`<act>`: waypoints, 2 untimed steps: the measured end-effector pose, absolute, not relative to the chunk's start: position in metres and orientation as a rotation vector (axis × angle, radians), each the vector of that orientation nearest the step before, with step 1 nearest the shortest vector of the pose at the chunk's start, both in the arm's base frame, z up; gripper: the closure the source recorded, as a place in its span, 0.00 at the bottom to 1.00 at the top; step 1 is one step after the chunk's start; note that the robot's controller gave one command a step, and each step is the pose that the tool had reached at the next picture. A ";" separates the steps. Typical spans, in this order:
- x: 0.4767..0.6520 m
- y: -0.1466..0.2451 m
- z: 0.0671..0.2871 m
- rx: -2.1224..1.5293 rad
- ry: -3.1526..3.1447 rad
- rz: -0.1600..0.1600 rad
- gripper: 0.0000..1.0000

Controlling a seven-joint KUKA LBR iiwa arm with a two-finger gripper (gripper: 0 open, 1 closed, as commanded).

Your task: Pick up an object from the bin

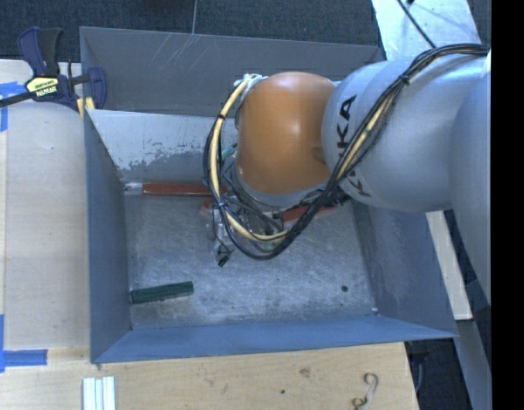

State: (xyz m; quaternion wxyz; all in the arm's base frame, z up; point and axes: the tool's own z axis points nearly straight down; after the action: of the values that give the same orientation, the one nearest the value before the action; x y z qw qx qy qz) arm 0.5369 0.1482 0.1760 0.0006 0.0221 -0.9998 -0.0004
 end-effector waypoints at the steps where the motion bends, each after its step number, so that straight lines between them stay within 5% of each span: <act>1: 0.585 0.156 0.216 0.585 -3.096 -0.001 1.00; 2: 0.598 0.191 0.180 0.681 -3.071 -0.003 1.00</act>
Offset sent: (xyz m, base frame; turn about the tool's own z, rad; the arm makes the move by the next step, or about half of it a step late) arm 0.0461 0.0076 0.0384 -0.3305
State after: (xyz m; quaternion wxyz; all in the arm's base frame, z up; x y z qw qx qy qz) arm 0.5982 0.1906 0.1798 -0.0021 0.2163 -0.9763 -0.0010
